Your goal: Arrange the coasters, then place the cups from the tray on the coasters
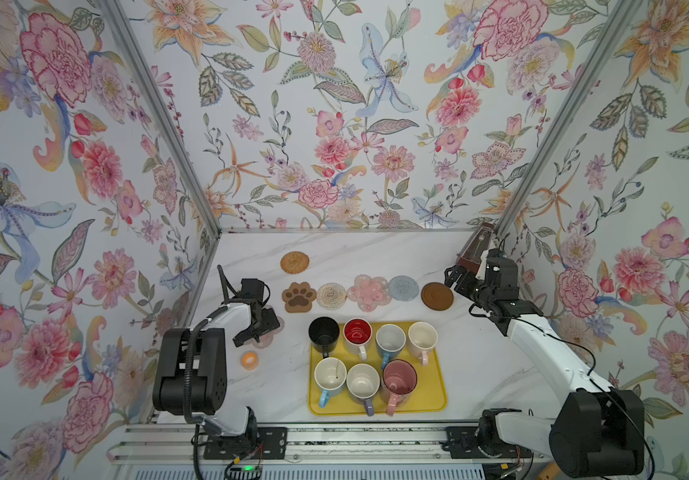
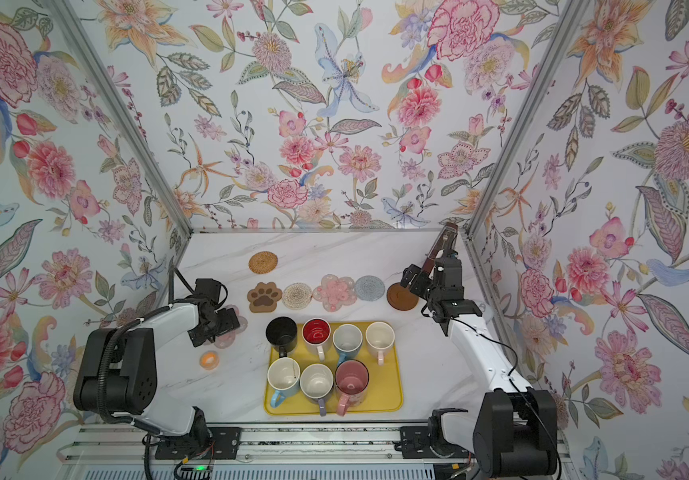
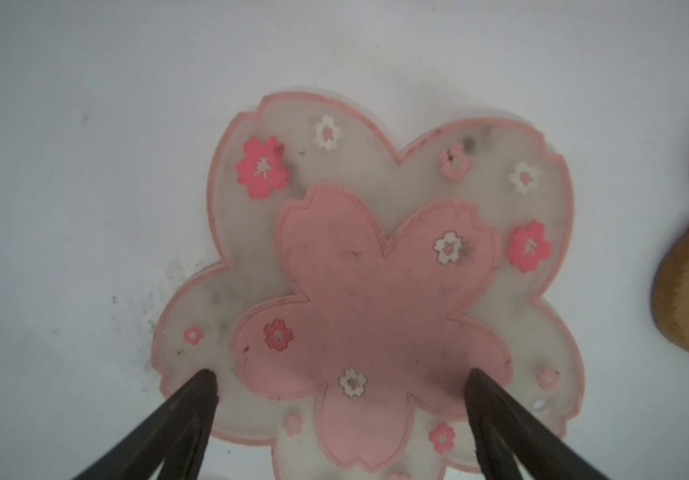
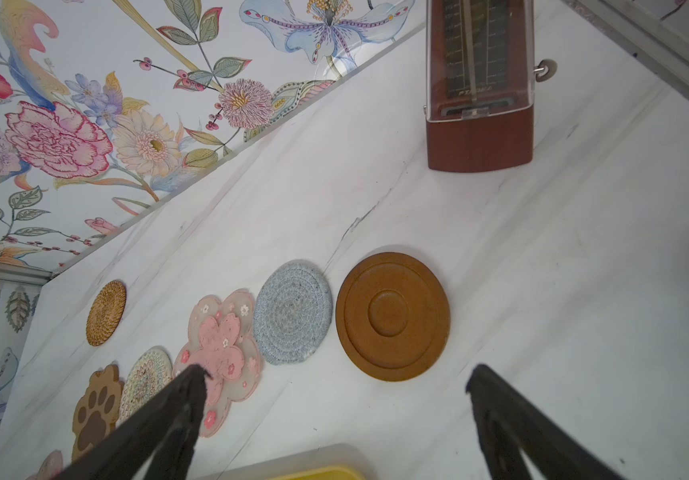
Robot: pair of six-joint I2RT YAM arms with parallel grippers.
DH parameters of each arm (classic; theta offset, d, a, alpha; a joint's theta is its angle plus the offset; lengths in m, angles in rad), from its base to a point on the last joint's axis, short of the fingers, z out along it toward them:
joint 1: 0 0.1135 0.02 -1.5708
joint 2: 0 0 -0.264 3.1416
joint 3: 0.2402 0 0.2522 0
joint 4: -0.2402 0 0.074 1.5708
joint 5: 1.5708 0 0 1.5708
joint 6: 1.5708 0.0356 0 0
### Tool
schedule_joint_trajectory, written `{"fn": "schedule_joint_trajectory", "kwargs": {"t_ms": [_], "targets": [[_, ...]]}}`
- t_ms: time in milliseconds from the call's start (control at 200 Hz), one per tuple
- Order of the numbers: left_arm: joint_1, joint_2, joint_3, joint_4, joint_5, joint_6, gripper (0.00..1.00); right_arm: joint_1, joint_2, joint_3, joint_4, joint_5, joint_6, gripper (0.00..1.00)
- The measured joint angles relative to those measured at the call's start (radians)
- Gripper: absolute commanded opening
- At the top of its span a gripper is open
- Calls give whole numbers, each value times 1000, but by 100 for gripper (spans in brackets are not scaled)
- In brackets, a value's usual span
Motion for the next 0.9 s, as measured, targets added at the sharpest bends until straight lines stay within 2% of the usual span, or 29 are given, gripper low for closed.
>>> {"fn": "schedule_joint_trajectory", "kwargs": {"t_ms": [415,650,901], "targets": [[11,27,34,-22,15,-8,95,0,6,0,1,-1,0,99],[25,40,53,64,13,-27,96,0,10,0,1,-1,0,99],[25,-167,52,13,23,-47,96,0,20,0,4,-2,0,99]]}}
